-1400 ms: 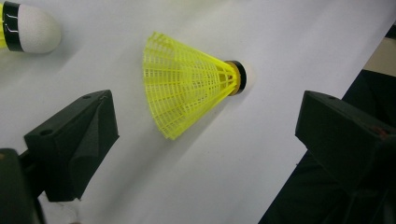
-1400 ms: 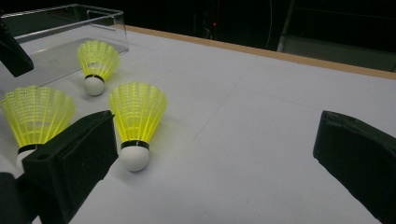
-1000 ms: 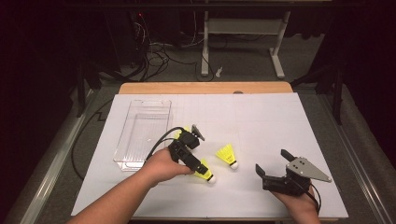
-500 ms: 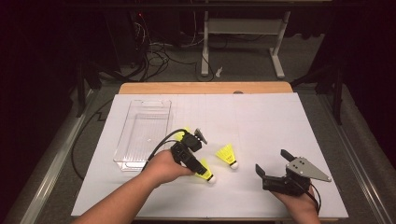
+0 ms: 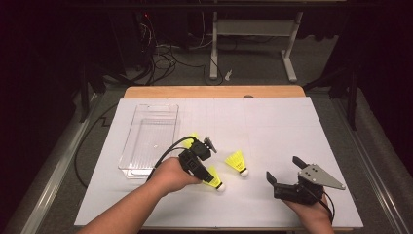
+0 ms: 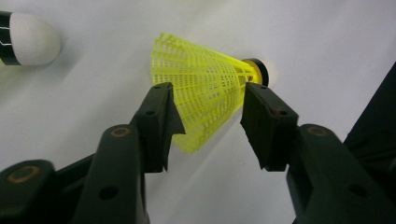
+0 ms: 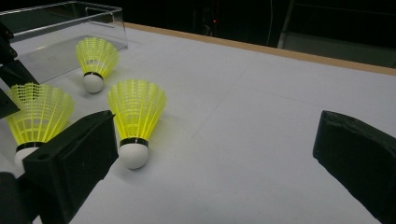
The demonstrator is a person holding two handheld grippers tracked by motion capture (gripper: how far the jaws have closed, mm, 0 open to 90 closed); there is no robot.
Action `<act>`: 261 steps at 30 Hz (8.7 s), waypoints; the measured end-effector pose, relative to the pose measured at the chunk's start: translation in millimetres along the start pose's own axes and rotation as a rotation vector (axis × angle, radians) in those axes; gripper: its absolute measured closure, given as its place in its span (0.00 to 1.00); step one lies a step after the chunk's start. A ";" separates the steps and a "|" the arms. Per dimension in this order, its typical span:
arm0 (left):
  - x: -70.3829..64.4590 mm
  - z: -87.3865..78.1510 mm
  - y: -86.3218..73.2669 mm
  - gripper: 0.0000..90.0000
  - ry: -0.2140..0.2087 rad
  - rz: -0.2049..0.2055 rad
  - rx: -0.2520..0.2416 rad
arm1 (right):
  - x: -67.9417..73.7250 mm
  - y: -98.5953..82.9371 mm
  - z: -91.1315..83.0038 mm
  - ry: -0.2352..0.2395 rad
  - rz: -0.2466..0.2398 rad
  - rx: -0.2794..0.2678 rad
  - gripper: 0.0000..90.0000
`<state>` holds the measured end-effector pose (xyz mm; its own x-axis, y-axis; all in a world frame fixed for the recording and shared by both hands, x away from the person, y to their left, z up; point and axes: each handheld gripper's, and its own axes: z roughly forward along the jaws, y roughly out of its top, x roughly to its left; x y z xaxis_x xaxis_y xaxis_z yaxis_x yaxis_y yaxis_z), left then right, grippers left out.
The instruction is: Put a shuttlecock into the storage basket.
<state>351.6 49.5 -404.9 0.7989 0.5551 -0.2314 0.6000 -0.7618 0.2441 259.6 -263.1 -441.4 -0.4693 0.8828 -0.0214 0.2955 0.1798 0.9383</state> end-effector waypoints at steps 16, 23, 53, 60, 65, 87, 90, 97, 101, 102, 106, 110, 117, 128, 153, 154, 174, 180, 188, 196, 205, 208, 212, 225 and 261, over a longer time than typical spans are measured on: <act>1.4 5.6 -2.8 0.78 -0.019 0.020 0.014 | -0.4 -0.3 0.3 -0.001 -0.002 0.003 0.01; 2.9 4.5 -5.0 0.88 -0.028 0.021 -0.003 | -0.5 -0.4 0.2 -0.002 0.000 0.004 0.01; -2.8 -3.8 -10.0 1.00 -0.087 0.051 -0.053 | 3.7 1.8 -2.5 0.023 -0.024 -0.017 0.00; -6.4 -7.5 -9.1 1.00 -0.080 0.058 -0.059 | 0.7 -0.5 -1.8 0.024 0.000 -0.010 0.00; -4.5 -10.9 -10.5 1.00 -0.073 0.052 -0.067 | 0.8 -0.3 -1.6 0.026 -0.002 -0.011 0.00; -2.2 -44.9 -15.7 1.00 -0.010 0.055 -0.086 | 1.1 -0.5 -1.1 0.033 -0.003 -0.007 0.00; 1.7 -49.8 -16.8 1.00 -0.005 0.046 -0.097 | 1.5 -0.5 -0.5 0.034 -0.001 -0.003 0.00; 5.7 -60.1 -18.5 1.00 0.007 0.040 -0.112 | 1.8 -0.5 0.2 0.036 -0.001 0.000 0.00; 7.2 -69.2 -20.9 1.00 0.014 0.033 -0.126 | 2.0 -0.7 0.4 0.038 -0.004 0.000 0.00; 7.9 -71.9 -21.8 1.00 0.021 0.032 -0.129 | 1.6 -0.8 0.5 0.037 -0.001 0.002 0.00; 10.4 -79.0 -24.6 1.00 0.032 0.023 -0.136 | 1.7 -0.8 0.6 0.039 -0.005 0.003 0.00; 13.6 -88.9 -28.6 1.00 0.051 0.016 -0.151 | 2.0 -0.7 0.6 0.041 -0.004 0.002 0.00; 18.8 -101.7 -36.3 1.00 0.071 -0.005 -0.161 | 2.0 -0.9 0.9 0.042 -0.005 0.003 0.00; 32.8 -117.2 -52.9 1.00 0.105 -0.046 -0.164 | 2.1 -1.3 1.2 0.053 0.005 0.008 0.00; 65.6 -138.4 -89.0 1.00 0.180 -0.153 -0.159 | 2.5 -0.8 1.4 0.052 0.003 0.008 0.00; 67.3 -138.5 -89.9 1.00 0.182 -0.162 -0.162 | 2.5 -0.8 1.4 0.052 0.003 0.008 0.00; 91.7 -123.3 -87.3 1.00 0.182 -0.239 -0.164 | 1.8 -1.1 2.2 0.056 0.000 0.010 0.00; 99.1 -112.7 -77.5 1.00 0.193 -0.253 -0.137 | 1.4 -1.3 1.1 0.057 0.005 0.010 0.00; 106.8 -106.0 -68.0 1.00 0.196 -0.265 -0.118 | -1.2 -1.9 0.1 0.055 0.019 0.007 0.01; 109.1 -103.4 -62.4 1.00 0.205 -0.271 -0.112 | -0.2 -1.6 0.2 0.057 0.016 0.006 0.01; 114.1 -95.8 -54.8 1.00 0.226 -0.277 -0.111 | -0.3 -1.6 -0.2 0.057 0.017 0.008 0.01; 114.1 -91.6 -51.7 1.00 0.227 -0.278 -0.101 | -0.3 -1.3 -0.4 0.060 0.017 0.006 0.01; 116.5 -89.8 -47.4 1.00 0.234 -0.278 -0.094 | -0.1 -1.5 -0.1 0.060 0.016 0.007 0.01; 122.0 -86.5 -33.0 1.00 0.249 -0.289 -0.098 | -0.7 -1.6 0.2 0.062 0.017 0.006 0.01; 132.1 -57.2 -14.9 0.99 0.305 -0.290 -0.085 | -1.1 -1.8 0.2 0.067 0.017 0.008 0.02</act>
<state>450.6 153.2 -385.2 0.5646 0.8252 -0.0161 0.7924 -0.5365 0.2901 259.6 -264.2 -443.2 -0.5190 0.8546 0.0178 0.3102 0.1689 0.9355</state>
